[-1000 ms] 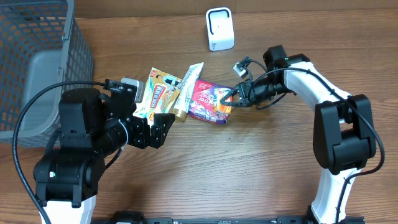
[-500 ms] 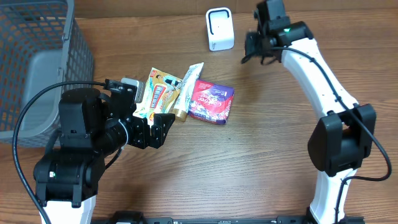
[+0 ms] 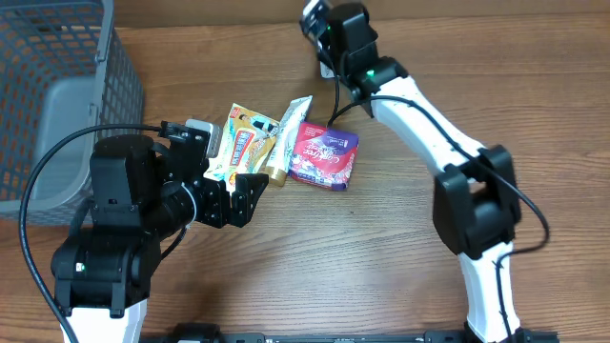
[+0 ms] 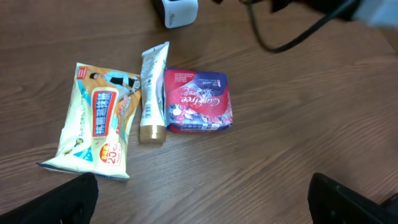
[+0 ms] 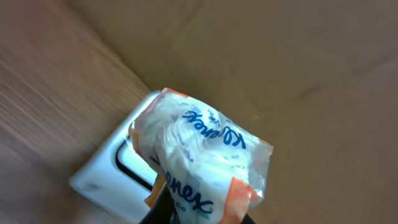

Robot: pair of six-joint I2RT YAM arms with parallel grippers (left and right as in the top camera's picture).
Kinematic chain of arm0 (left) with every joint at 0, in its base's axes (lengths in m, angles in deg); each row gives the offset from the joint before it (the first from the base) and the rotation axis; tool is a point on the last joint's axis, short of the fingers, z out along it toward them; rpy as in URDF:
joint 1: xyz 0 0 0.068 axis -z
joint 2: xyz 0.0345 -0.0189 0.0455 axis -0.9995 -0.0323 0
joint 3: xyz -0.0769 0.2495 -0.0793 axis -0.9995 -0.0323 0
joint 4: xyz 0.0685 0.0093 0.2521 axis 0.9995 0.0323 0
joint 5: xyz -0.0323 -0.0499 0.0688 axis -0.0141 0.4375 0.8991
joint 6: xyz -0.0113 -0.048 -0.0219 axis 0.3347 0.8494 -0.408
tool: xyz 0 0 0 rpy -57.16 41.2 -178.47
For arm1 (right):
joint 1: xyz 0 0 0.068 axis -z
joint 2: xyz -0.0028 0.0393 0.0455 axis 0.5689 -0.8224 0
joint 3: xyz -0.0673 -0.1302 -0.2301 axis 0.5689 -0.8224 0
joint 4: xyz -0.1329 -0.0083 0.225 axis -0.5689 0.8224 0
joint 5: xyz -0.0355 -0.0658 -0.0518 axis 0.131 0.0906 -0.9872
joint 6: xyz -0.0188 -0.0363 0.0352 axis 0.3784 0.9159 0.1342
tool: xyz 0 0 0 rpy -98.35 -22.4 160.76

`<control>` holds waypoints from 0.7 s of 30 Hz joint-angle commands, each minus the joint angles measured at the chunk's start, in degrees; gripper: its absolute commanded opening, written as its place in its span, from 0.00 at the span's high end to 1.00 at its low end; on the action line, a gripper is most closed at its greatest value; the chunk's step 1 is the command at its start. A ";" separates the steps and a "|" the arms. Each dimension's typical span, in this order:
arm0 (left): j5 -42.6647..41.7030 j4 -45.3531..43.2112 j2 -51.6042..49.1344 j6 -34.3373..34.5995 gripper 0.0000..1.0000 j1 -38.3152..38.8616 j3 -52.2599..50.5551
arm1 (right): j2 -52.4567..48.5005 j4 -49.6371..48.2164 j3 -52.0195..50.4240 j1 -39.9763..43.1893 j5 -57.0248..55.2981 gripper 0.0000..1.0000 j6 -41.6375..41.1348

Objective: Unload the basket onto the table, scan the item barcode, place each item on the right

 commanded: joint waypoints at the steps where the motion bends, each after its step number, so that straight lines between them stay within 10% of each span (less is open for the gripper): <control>1: 0.35 -0.20 -0.09 -1.29 0.00 -0.42 1.07 | -3.21 -3.89 0.70 0.68 -4.85 0.96 15.45; 21: 0.35 -0.20 -0.07 -1.29 0.00 -0.42 1.07 | -6.78 -12.61 0.52 3.21 2.12 0.96 21.51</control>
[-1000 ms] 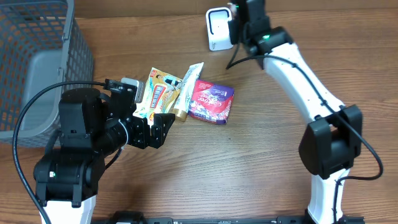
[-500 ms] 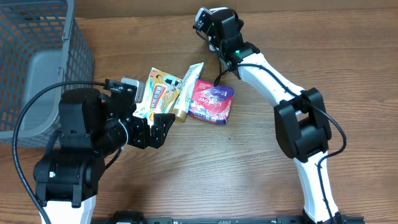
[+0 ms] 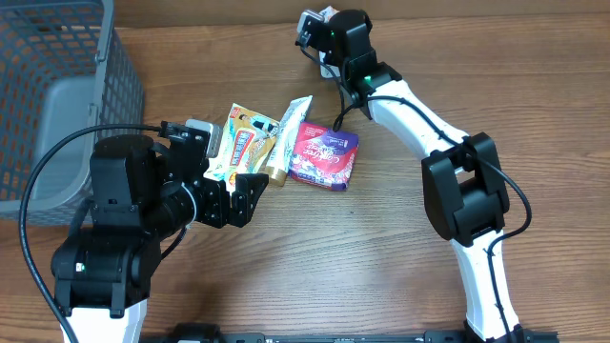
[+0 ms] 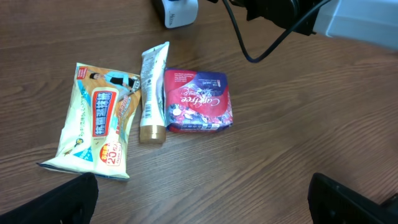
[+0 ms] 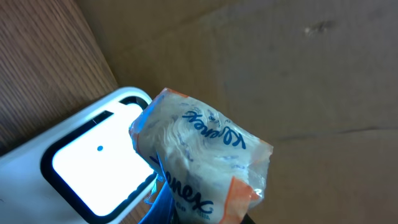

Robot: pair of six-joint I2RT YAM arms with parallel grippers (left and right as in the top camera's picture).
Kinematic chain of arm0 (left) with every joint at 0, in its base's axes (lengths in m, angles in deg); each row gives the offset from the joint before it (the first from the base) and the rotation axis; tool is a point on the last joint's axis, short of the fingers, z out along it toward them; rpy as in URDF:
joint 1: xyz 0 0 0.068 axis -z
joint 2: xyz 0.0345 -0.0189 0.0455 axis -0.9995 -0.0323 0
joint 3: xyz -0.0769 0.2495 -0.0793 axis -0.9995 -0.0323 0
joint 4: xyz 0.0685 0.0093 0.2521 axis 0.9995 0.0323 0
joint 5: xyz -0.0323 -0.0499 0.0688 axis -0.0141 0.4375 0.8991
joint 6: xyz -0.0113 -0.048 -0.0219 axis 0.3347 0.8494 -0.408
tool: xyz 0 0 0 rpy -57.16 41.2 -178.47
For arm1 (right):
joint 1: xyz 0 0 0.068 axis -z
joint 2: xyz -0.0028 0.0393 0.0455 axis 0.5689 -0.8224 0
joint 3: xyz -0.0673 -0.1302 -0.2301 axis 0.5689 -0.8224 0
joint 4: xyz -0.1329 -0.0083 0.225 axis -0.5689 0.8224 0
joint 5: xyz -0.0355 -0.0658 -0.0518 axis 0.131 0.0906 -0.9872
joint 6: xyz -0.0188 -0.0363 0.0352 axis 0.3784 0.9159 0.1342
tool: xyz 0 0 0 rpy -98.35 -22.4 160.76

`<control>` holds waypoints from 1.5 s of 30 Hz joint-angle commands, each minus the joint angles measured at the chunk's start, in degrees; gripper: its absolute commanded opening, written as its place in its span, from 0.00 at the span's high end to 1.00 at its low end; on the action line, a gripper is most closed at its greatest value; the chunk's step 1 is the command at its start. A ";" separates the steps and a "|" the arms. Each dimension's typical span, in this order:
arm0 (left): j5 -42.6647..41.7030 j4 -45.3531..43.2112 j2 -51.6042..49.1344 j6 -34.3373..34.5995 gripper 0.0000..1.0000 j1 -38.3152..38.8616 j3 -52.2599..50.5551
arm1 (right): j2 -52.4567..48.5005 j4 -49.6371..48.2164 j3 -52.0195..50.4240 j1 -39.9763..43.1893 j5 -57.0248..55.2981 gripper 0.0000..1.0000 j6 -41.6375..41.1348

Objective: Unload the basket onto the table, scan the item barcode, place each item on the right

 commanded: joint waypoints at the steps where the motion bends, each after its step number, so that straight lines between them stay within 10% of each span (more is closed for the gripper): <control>1: 0.35 -0.20 -0.07 -1.29 0.00 -0.42 1.07 | -1.14 0.55 0.50 1.66 2.21 0.96 -2.47; 15: 0.35 -0.20 -0.07 -1.29 0.00 -0.42 1.07 | -1.14 1.95 0.50 5.46 4.76 0.96 -17.40; 23: 0.35 -0.20 -0.07 -1.29 0.00 -0.42 1.07 | -1.14 -0.83 0.50 9.46 -19.98 0.96 -28.11; 28: 0.35 -0.20 -0.07 -1.29 0.00 -0.42 1.07 | -1.14 13.99 0.50 17.00 -23.02 0.96 -42.14; 34: 0.35 -0.20 -0.07 -1.29 0.00 -0.42 1.07 | -1.14 33.90 0.50 31.15 -17.27 0.96 -68.41; 45: 0.35 -0.20 -0.09 -1.29 0.00 -0.42 1.07 | -1.14 43.08 0.52 54.95 14.38 0.96 -84.06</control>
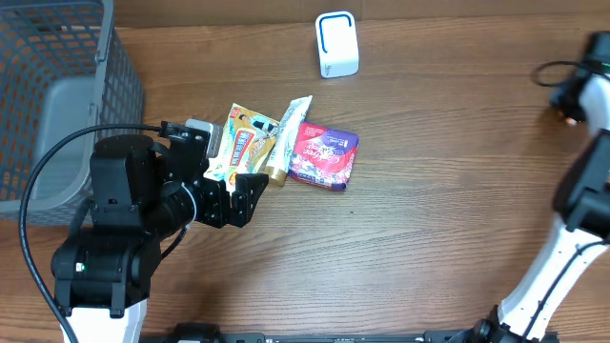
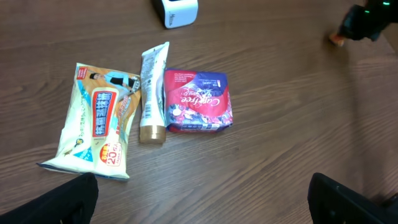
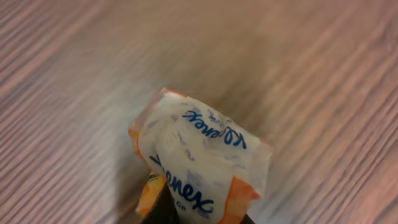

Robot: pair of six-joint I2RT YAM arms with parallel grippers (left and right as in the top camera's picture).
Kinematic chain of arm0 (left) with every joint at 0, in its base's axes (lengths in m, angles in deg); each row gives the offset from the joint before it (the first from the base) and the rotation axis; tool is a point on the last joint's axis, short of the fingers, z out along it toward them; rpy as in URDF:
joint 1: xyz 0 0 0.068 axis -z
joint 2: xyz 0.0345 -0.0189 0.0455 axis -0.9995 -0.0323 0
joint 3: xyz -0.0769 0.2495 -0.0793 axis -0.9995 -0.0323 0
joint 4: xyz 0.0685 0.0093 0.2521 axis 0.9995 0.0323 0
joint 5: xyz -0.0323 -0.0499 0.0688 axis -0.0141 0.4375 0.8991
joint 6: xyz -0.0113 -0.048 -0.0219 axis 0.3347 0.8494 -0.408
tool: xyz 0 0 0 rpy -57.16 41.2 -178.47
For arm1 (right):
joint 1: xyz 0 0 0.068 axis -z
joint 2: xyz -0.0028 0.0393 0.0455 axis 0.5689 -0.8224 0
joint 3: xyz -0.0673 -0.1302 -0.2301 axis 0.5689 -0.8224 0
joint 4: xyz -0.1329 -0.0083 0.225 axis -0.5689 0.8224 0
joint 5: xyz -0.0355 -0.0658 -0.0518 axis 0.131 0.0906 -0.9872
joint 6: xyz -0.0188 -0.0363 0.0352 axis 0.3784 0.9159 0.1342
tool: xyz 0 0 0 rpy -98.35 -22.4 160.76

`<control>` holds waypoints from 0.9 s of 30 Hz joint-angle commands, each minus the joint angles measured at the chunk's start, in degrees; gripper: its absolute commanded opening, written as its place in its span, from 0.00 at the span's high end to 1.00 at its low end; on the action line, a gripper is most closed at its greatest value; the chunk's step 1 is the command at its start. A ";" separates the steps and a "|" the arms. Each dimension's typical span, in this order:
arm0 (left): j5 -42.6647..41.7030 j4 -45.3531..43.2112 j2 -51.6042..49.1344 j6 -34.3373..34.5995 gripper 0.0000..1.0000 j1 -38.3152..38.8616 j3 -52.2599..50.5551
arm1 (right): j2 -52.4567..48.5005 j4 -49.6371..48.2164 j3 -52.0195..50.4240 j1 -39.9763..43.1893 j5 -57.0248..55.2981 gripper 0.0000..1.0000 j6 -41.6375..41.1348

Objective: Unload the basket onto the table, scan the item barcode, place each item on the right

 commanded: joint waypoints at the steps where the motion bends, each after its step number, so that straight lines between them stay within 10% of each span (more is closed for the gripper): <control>1: 0.35 -0.20 -0.07 -1.29 0.00 -0.42 1.07 | -0.07 1.40 0.13 6.97 13.51 0.96 -6.47; 10: 0.35 -0.20 -0.07 -1.29 0.00 -0.42 1.07 | -0.07 2.69 0.13 18.80 15.30 0.95 -7.13; 12: 0.35 -0.20 -0.07 -1.29 0.00 -0.42 1.07 | -0.07 2.69 0.13 20.52 15.32 0.80 -7.13; 14: 0.35 -0.20 -0.07 -1.29 0.00 -0.42 1.07 | -0.04 3.19 0.46 21.97 15.34 0.26 -7.10; 16: 0.35 -0.20 -0.09 -1.29 0.00 -0.42 1.07 | -0.04 5.01 2.10 23.10 15.80 0.13 -7.06; 27: 0.35 -0.20 -0.07 -1.29 0.01 -0.42 1.07 | 2.78 21.33 24.46 22.18 23.50 0.01 -7.06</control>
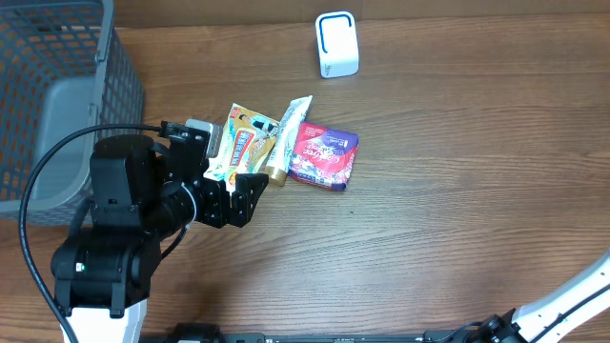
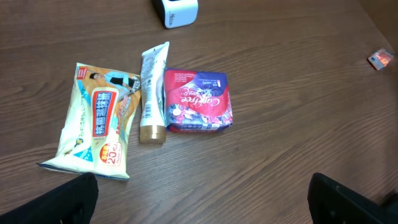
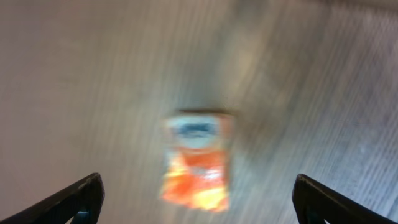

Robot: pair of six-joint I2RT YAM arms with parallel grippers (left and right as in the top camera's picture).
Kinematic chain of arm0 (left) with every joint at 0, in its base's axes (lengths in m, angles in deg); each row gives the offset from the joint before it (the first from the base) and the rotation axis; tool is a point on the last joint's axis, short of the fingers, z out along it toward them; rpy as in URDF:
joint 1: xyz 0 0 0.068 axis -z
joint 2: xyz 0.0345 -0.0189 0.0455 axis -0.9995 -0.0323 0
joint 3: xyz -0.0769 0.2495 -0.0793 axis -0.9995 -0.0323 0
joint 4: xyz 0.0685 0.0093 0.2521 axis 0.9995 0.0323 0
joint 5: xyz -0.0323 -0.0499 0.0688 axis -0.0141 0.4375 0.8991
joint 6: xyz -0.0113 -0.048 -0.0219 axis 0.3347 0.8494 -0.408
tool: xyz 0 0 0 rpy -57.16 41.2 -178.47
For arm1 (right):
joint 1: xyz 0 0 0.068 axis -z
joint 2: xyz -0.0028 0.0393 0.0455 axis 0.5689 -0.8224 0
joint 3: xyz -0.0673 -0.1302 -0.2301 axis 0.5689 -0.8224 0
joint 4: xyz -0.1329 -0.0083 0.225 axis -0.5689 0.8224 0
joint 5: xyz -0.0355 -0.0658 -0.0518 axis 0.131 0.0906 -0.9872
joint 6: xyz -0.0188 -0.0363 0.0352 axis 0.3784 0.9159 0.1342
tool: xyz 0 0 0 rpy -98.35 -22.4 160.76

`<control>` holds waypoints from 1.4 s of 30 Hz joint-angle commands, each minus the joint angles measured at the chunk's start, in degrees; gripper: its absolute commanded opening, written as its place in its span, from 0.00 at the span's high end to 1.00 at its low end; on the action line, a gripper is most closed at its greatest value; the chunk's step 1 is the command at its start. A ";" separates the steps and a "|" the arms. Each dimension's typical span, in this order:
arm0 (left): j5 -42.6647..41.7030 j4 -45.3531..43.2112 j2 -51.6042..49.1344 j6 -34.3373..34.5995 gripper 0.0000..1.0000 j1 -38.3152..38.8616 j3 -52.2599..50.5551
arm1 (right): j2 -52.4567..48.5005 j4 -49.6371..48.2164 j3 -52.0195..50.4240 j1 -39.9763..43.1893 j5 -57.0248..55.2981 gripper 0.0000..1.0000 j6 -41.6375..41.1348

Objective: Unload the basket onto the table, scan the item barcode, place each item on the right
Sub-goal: 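Bring the right gripper down onto the purple-red pack and grasp it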

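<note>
A small orange-and-white Kleenex tissue pack [image 3: 196,158] lies blurred on the wooden table, under my open right gripper [image 3: 198,208], which touches nothing. The same pack [image 2: 380,59] shows in the left wrist view at the table's far right. The white scanner [image 1: 336,43] stands at the back middle. My left gripper [image 1: 233,198] hangs open and empty near the front of the item group. The right gripper itself is outside the overhead view.
A wipes pack [image 1: 243,143], a white tube with gold cap [image 1: 286,138] and a purple-red sachet pack [image 1: 324,155] lie side by side mid-table. A grey wire basket [image 1: 57,95] fills the back left. A piece of the right arm [image 1: 572,297] shows at the front right.
My right gripper was shut on the Kleenex pack near the table's right edge; now it is open and the pack lies on the table below it. The left arm has not moved.
My right gripper held the Kleenex pack beside the scanner, then right in front of its lit window. Later it was far to the right over the table with the pack still in it. Now the pack lies released at the far right.
</note>
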 commanded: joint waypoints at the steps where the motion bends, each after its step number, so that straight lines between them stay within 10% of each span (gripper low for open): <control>1: 0.35 -0.20 -0.07 -1.29 0.00 -0.42 1.07 | 3.23 3.52 9.05 -2.01 9.55 0.00 0.00; 11: 0.35 -0.20 -0.09 -1.29 0.00 -0.42 1.07 | 3.89 17.09 13.55 -12.00 53.48 0.02 6.75; 16: 0.35 -0.20 -0.07 -1.29 0.00 -0.42 1.07 | 3.89 26.99 12.61 -24.33 46.05 0.03 20.81; 26: 0.35 -0.20 -0.07 -1.29 0.00 -0.42 1.07 | 3.89 28.94 8.74 -53.00 24.13 0.25 21.24; 42: 0.35 -0.20 -0.07 -1.29 0.00 -0.42 1.07 | 3.89 15.26 -11.04 -82.62 -2.16 0.48 -4.09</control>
